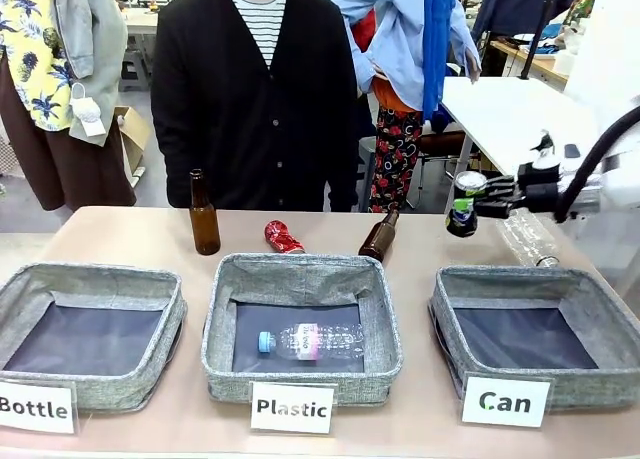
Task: Sort the can waste into the basket.
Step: Pick up the can waste from the table and place it in the right Fabric basket.
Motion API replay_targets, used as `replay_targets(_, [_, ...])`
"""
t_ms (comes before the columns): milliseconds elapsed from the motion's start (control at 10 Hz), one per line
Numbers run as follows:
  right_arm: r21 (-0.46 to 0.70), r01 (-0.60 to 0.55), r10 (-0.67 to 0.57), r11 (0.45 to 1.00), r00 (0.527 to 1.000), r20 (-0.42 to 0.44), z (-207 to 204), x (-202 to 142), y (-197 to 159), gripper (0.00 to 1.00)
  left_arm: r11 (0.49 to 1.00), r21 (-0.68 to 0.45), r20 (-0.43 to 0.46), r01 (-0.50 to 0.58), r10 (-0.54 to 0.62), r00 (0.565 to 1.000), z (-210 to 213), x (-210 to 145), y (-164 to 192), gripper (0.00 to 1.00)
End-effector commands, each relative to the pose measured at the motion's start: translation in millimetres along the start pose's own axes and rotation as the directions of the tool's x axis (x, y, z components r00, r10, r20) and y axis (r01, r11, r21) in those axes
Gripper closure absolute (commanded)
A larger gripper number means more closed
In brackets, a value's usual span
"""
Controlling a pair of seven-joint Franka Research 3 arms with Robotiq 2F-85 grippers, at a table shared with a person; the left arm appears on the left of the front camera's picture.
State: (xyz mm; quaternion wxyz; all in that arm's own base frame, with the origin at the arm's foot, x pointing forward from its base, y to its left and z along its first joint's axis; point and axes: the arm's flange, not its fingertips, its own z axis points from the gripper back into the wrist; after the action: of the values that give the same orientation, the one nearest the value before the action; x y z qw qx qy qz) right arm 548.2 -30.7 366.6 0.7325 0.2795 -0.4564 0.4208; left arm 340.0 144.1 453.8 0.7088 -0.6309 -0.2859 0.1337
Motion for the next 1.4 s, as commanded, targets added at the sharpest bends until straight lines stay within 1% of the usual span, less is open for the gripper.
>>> replay_targets(0, [0.033, 0.066, -0.056, 0.997, 0.969, -0.239, 68, 61, 80, 1.00, 1.000, -0.012, -0.005, 0.022, -0.022, 1.000, 1, -1, 1, 0.00])
replay_targets(100, [0.040, 0.083, -0.066, 0.996, 0.942, -0.328, 92, 74, 106, 1.00, 1.000, -0.012, -0.005, 0.022, -0.022, 1.000, 1, -1, 1, 0.00])
replay_targets(200, [-0.002, 0.032, -0.030, 0.999, 0.909, -0.416, 105, 80, 130, 1.00, 1.000, -0.012, -0.005, 0.022, -0.022, 1.000, 1, -1, 1, 0.00])
replay_targets(300, [0.038, -0.064, 0.074, 0.997, 0.850, -0.521, 113, 79, 150, 1.00, 1.000, -0.012, -0.005, 0.022, -0.022, 1.000, 1, -1, 1, 0.00])
replay_targets(500, [0.075, -0.223, 0.217, 0.972, 0.727, -0.652, 114, 70, 174, 1.00, 1.000, -0.012, -0.005, 0.022, -0.022, 1.000, 1, -1, 1, 0.00])
replay_targets(600, [0.041, -0.283, 0.222, 0.958, 0.648, -0.728, 111, 66, 177, 1.00, 1.000, -0.012, -0.005, 0.022, -0.022, 1.000, 1, -1, 1, 0.00])
replay_targets(700, [0.094, -0.289, 0.253, 0.953, 0.586, -0.770, 106, 62, 179, 1.00, 1.000, -0.012, -0.005, 0.022, -0.022, 1.000, 1, -1, 1, 0.00])
replay_targets(800, [0.078, -0.283, 0.232, 0.956, 0.569, -0.789, 102, 62, 179, 1.00, 1.000, -0.012, -0.005, 0.022, -0.022, 1.000, 1, -1, 1, 0.00])
replay_targets(900, [0.090, -0.272, 0.234, 0.958, 0.562, -0.794, 98, 62, 180, 1.00, 1.000, -0.012, -0.005, 0.022, -0.022, 1.000, 1, -1, 1, 0.00])
replay_targets(1000, [0.121, -0.277, 0.261, 0.953, 0.553, -0.791, 99, 61, 176, 0.02, 1.000, -0.012, -0.005, 0.022, -0.022, 1.000, 1, -1, 1, 0.00])
replay_targets(1100, [0.114, -0.267, 0.249, 0.957, 0.555, -0.793, 98, 60, 175, 0.00, 1.000, -0.012, -0.005, 0.022, -0.022, 1.000, 1, -1, 1, 0.00])
replay_targets(1300, [0.129, -0.264, 0.261, 0.956, 0.560, -0.786, 97, 60, 174, 0.00, 1.000, -0.012, -0.005, 0.022, -0.022, 1.000, 1, -1, 1, 0.00])
